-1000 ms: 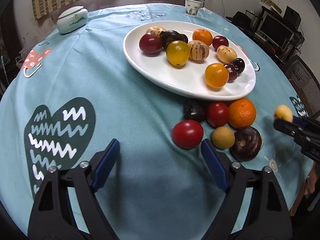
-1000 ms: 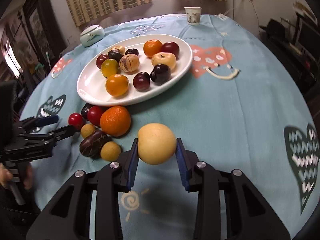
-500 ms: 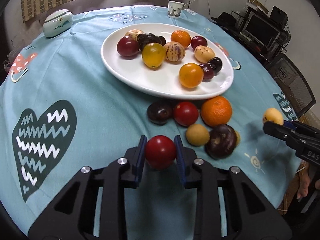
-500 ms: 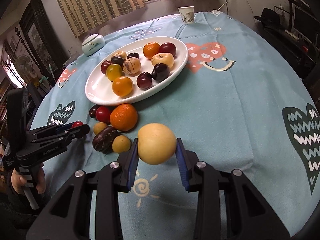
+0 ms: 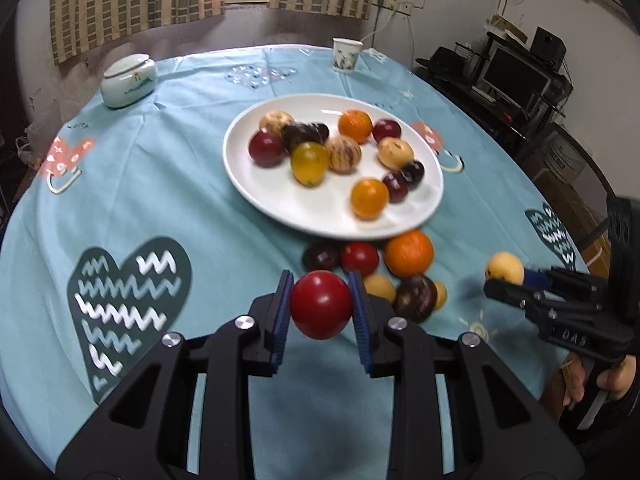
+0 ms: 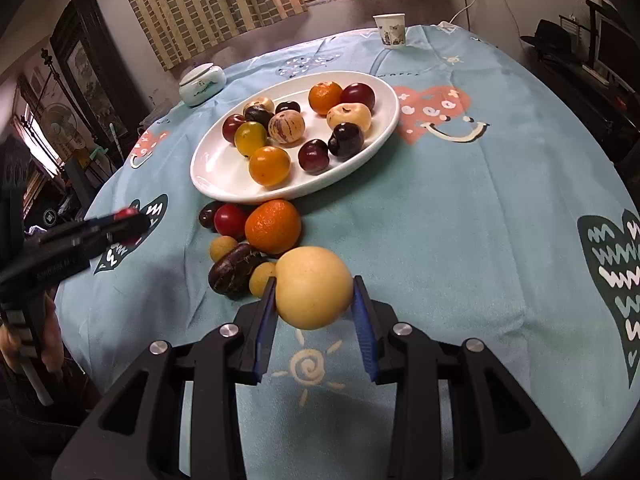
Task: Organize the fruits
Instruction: 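Carry the pear and red tomato onto the plate and open both tools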
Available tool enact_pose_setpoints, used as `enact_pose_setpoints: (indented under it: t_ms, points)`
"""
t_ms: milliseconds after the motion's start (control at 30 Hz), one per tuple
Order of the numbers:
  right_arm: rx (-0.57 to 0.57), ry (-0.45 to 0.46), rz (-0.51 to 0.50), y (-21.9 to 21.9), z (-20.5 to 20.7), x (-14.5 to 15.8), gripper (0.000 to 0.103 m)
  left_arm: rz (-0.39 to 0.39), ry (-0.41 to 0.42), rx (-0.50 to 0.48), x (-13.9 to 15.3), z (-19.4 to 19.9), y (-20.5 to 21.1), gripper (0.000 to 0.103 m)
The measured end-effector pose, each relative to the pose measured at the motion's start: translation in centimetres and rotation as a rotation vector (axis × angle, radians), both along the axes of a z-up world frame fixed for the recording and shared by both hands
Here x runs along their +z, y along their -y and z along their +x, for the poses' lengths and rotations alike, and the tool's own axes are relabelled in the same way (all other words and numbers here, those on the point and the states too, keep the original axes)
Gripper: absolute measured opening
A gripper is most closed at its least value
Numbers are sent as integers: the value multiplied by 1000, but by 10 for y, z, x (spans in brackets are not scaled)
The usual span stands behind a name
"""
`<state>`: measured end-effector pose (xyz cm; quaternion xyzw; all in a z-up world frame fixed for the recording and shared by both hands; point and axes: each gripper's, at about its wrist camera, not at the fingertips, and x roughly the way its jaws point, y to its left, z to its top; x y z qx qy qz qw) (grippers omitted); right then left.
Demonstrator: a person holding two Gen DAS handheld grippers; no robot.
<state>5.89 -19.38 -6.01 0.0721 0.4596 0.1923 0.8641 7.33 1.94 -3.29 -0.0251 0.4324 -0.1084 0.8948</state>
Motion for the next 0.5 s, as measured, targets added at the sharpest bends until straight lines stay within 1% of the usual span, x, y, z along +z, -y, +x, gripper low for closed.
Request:
enact_pose_setpoints:
  t_ms: [133,267,400,500]
  points:
    - [34,-1,14,-7,11,7,36,4,20,1,16,23,-5,28]
    - [79,45,-11,-25,35,26,36,41,35,8,28,61,-3,29]
    - [103,82,-35,-48,77,44,36,66,23,24,30,107,2,29]
    - [75,111,-85,-62,113,48,36,43,5,44,22,128,1,29]
